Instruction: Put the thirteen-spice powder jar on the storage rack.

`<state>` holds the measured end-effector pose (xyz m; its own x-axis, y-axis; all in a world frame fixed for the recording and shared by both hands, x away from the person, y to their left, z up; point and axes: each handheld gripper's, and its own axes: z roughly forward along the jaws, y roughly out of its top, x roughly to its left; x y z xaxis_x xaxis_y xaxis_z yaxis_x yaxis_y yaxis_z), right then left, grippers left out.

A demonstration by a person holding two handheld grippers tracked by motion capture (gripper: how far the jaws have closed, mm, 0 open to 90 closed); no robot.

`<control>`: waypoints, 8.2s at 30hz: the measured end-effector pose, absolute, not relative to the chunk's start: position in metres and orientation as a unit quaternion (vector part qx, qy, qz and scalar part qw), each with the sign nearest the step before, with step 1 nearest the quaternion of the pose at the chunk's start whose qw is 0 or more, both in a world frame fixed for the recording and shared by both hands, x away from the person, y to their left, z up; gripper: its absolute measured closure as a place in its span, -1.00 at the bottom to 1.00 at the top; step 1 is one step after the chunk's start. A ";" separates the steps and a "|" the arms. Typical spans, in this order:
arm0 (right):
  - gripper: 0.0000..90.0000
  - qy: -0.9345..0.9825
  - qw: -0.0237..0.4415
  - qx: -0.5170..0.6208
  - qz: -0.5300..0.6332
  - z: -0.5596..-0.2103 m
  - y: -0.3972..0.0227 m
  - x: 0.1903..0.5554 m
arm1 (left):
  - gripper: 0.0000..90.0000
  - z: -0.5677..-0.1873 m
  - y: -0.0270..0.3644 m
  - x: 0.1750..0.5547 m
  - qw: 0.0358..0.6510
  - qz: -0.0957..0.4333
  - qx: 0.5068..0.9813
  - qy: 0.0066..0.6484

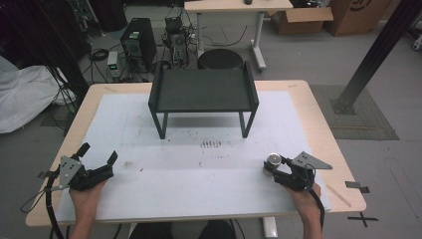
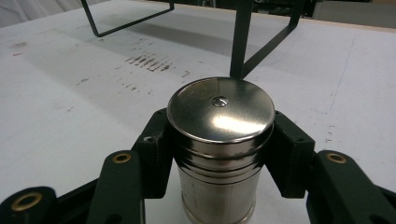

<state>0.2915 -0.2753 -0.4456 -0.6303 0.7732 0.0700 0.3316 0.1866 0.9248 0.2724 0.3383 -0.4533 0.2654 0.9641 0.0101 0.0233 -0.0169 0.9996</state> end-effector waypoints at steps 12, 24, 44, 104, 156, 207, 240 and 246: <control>0.08 0.741 0.217 0.374 0.514 -0.445 -0.275 0.291 | -0.96 -0.453 0.338 0.273 0.553 0.426 0.572 0.431; 0.08 0.743 0.217 0.359 0.522 -0.427 -0.266 0.290 | -0.96 -0.453 0.338 0.272 0.552 0.426 0.572 0.431; 0.08 0.751 0.217 0.332 0.528 -0.387 -0.243 0.295 | -0.96 -0.453 0.338 0.272 0.553 0.426 0.571 0.431; 0.08 0.790 0.164 0.254 0.534 -0.255 -0.126 0.404 | -0.95 -0.453 0.338 0.273 0.550 0.425 0.573 0.434; 0.08 0.788 0.159 0.298 0.514 -0.292 -0.083 0.475 | -0.94 -0.453 0.337 0.274 0.545 0.426 0.576 0.435; -1.00 0.779 0.181 0.305 0.517 -0.284 -0.083 0.466 | -0.94 -0.453 0.336 0.274 0.543 0.426 0.578 0.436; -1.00 0.730 0.268 0.321 0.540 -0.268 -0.131 0.411 | -0.94 -0.453 0.336 0.274 0.543 0.427 0.577 0.435; -1.00 0.721 0.279 0.329 0.541 -0.275 -0.144 0.400 | -0.94 -0.453 0.336 0.274 0.542 0.427 0.578 0.435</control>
<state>0.3998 -0.1444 -0.2751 -0.6270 0.7776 -0.0465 0.1729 0.1971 0.9650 0.2737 0.3363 -0.4527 0.2562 0.9664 0.0224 0.0392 -0.0335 0.9987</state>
